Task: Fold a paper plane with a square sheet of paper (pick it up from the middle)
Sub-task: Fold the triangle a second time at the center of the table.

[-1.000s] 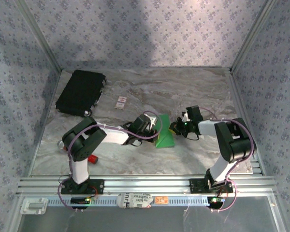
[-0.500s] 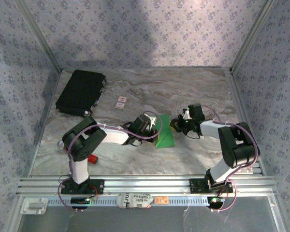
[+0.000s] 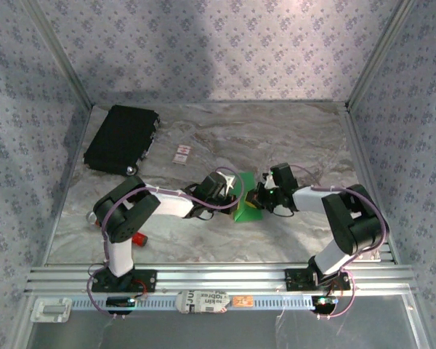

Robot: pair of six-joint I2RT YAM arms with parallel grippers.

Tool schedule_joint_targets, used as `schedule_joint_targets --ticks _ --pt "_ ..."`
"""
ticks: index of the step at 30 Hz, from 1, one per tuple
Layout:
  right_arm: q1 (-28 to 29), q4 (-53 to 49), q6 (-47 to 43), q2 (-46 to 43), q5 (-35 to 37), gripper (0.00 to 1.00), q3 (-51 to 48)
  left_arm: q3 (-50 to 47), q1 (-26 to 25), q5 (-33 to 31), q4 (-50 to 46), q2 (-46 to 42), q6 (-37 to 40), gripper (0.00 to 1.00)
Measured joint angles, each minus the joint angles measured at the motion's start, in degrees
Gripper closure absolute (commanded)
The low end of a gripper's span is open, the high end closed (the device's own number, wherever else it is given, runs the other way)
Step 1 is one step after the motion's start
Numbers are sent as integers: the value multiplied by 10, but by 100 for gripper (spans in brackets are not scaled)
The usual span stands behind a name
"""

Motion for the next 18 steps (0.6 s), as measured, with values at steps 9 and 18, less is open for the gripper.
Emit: schedule_joint_targets --ticks 9,18 --pt "-1 22 0 15 4 100 -16 0 0 0 0 0 0 94" --pt "1 16 0 -18 4 100 -17 0 0 0 0 0 0 94"
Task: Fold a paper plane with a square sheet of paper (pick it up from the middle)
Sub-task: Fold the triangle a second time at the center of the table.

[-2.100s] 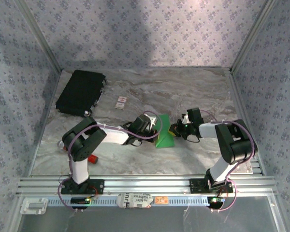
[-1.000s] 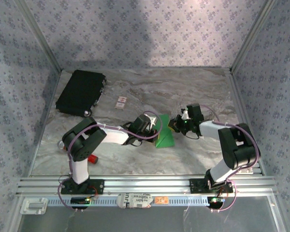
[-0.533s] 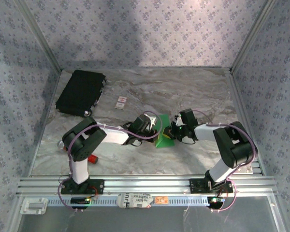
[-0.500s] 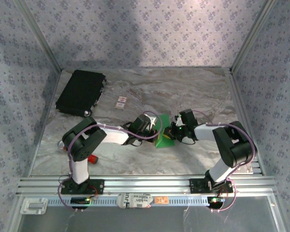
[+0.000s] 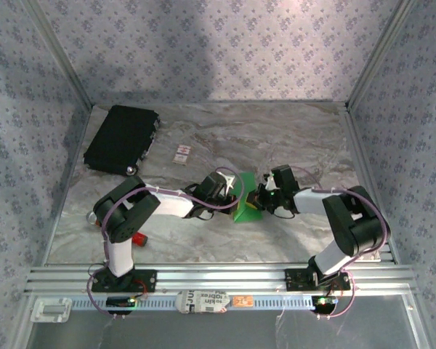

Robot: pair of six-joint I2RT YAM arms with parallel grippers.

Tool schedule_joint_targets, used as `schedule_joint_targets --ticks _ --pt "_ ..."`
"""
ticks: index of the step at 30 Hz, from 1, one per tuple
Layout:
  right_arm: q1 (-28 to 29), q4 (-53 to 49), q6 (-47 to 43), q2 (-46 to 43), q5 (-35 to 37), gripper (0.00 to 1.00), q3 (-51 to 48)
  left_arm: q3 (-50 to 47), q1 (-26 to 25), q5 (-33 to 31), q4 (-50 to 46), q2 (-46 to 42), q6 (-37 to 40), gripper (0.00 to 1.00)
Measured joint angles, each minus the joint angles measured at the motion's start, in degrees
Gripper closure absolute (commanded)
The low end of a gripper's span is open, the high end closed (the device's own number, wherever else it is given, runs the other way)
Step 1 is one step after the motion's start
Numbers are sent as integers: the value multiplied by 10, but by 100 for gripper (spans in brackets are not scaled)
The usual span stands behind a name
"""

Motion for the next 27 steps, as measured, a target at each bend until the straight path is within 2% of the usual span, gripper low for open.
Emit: schedule_joint_targets --ticks 10,13,20,22,27 --pt "14 8 4 25 1 100 -4 0 0 1 0 0 0 93" --pt "15 8 -1 29 4 100 -4 0 0 2 0 0 0 90" --pt "15 20 -3 29 4 100 -10 13 3 17 -22 -6 -9 67" --pt "15 23 -3 29 5 100 -11 17 6 12 -43 -14 -11 57" --pt "15 24 -2 29 5 100 -11 20 21 -14 -104 -46 -13 52"
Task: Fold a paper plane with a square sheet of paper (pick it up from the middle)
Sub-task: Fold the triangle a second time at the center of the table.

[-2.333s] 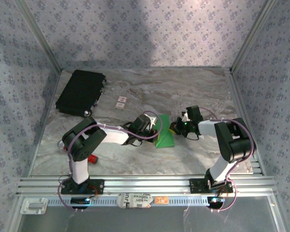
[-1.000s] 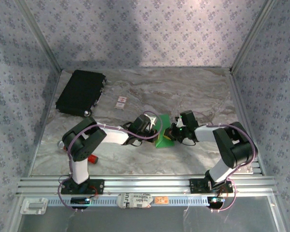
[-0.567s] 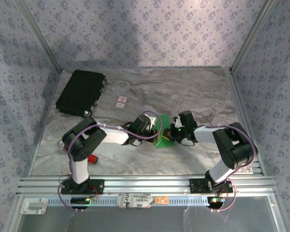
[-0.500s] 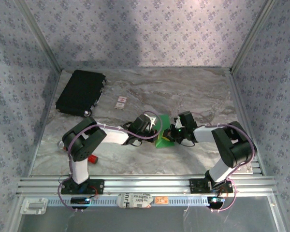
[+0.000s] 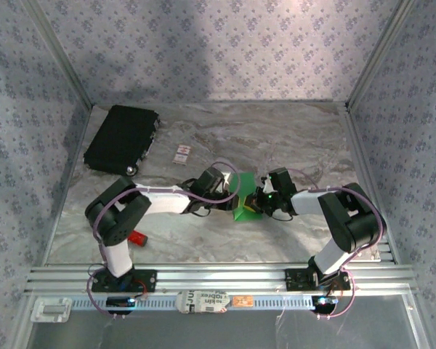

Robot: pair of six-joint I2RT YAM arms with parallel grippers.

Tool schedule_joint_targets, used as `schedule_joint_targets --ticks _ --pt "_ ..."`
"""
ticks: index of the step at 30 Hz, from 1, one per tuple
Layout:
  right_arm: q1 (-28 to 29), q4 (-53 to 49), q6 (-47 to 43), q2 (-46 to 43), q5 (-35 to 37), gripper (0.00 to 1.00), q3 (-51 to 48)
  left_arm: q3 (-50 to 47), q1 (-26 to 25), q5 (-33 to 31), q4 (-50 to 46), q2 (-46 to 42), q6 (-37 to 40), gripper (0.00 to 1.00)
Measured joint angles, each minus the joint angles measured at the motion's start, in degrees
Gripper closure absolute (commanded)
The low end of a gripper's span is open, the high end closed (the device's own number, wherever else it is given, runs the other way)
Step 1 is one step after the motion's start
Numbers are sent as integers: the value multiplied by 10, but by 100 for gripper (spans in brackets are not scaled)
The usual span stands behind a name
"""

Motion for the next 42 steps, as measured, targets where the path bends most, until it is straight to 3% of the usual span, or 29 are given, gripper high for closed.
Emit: schedule_joint_targets --ticks 3,7,10,23,42 --pt "0 2 0 0 0 100 0 0 7 -15 -29 -25 -5 56" --pt "0 2 1 0 0 100 0 0 6 -9 -45 -57 -19 77" --pt "0 2 2 0 0 100 0 0 5 16 -39 -70 -37 85" --pt "0 2 2 0 0 100 0 2 -16 151 22 -9 -113 86" --pt "0 2 2 0 0 100 0 9 -17 192 31 30 -137 86"
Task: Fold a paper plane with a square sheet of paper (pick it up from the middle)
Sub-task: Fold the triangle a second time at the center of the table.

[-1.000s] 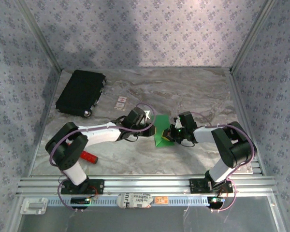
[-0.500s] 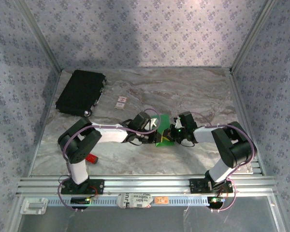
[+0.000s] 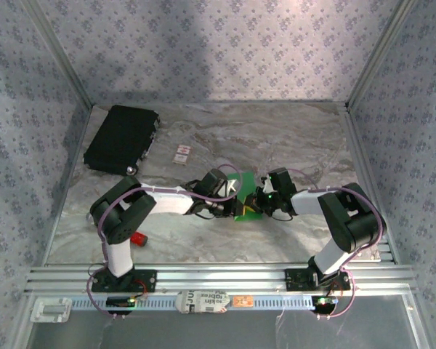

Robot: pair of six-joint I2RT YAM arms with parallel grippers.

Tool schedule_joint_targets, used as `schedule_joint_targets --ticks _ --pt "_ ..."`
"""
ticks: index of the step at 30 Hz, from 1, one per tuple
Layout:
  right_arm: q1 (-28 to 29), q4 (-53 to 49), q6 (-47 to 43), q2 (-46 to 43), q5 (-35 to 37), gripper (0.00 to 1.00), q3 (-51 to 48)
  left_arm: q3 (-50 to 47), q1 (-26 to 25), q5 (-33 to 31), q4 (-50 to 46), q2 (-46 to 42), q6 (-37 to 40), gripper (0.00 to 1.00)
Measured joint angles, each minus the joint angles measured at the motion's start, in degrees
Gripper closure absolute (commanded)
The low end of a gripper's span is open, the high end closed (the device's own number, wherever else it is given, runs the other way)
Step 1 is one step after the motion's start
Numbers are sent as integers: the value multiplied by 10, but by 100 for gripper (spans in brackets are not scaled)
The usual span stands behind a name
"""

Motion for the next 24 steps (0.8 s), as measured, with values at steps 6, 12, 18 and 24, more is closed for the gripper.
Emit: schedule_joint_targets --ticks 6,12,18,24 --pt "0 0 0 0 0 100 0 10 -1 4 -5 1 2 86" --pt "0 0 0 0 0 100 0 14 -2 2 -16 10 7 88" --pt "-1 0 0 0 0 100 0 12 -2 0 -24 11 10 96" --pt "-1 1 0 0 0 100 -1 2 -3 -3 -24 11 13 99"
